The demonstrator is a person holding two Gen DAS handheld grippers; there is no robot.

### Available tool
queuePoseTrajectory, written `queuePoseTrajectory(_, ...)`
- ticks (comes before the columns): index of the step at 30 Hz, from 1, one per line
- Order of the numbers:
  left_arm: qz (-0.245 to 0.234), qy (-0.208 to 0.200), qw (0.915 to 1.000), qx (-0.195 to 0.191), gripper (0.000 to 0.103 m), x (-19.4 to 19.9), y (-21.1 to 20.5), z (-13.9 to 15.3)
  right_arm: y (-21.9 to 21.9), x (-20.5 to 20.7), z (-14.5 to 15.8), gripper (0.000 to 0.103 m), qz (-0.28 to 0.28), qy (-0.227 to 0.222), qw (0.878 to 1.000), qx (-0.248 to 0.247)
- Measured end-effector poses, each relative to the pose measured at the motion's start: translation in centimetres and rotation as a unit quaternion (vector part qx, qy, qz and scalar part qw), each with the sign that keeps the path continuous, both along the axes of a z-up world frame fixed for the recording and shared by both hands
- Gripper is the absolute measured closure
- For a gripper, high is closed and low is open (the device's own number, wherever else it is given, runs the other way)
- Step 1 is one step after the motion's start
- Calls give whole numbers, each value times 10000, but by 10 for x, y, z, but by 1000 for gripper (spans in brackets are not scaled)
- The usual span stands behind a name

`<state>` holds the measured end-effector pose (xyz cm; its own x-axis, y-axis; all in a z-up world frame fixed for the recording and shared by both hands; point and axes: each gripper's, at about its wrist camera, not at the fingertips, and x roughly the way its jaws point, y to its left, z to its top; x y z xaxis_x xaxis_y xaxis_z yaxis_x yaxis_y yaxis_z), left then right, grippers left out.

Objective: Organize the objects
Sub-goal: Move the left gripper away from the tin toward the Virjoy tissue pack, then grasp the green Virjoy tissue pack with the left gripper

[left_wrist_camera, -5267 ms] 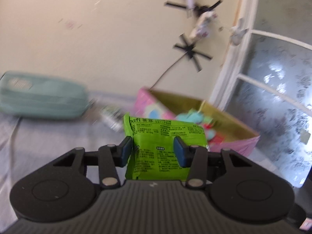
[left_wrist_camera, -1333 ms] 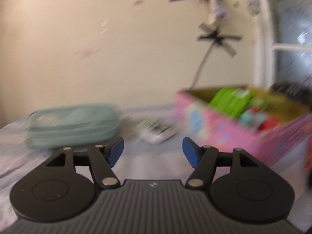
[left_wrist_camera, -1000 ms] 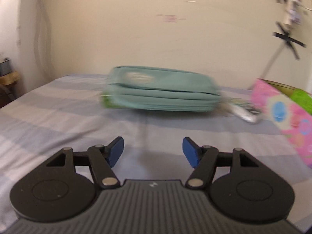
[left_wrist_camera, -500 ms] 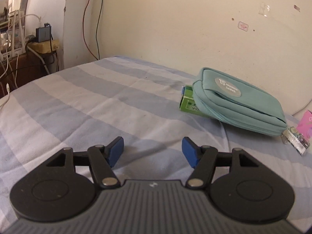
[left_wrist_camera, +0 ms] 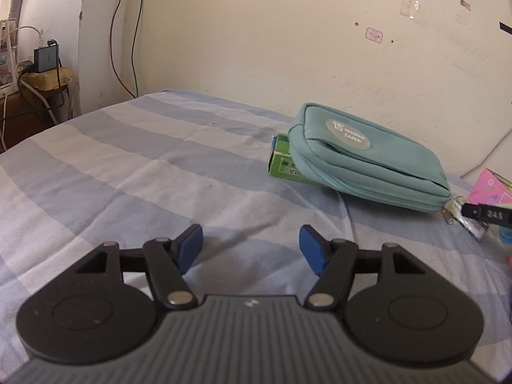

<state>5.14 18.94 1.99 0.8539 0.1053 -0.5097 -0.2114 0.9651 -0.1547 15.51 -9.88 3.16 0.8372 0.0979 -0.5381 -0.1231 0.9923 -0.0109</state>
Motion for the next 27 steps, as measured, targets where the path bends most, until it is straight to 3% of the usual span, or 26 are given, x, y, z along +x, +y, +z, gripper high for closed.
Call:
queuePoseTrajectory(5, -51, -51, 10000, -52, 35, -2, 0, 1, -3, 19, -9, 37, 39, 457, 9989, 43)
queuePoseTrajectory(6, -56, -56, 9999, -66, 35, -2, 1, 1, -6, 20, -9, 42, 54, 478, 9988, 80)
queuePoseTrajectory(9, -68, -74, 9999, -109, 35, -1, 2, 1, -8, 6, -9, 45, 276, 435, 9985, 167)
queuePoseTrajectory(13, -71, -63, 9999, -128, 34, -2, 2, 1, 1, -33, -8, 44, 825, 380, 9959, -27)
queuePoseTrajectory(18, -230, 58, 9997, -42, 29, 2, -2, 0, 5, -107, -9, 44, 1720, 305, 9843, -269)
queuePoseTrajectory(23, -357, 158, 9991, 148, 25, 3, -9, 0, 0, -167, -9, 42, 2228, 203, 9740, -351)
queuePoseTrajectory(26, -385, 208, 9987, 247, 24, 4, -12, 0, -11, -183, -11, 23, 2253, 279, 9738, -85)
queuePoseTrajectory(27, -392, 220, 9986, 271, 24, 4, -13, 0, -16, -186, -11, 22, 2178, 314, 9755, 24)
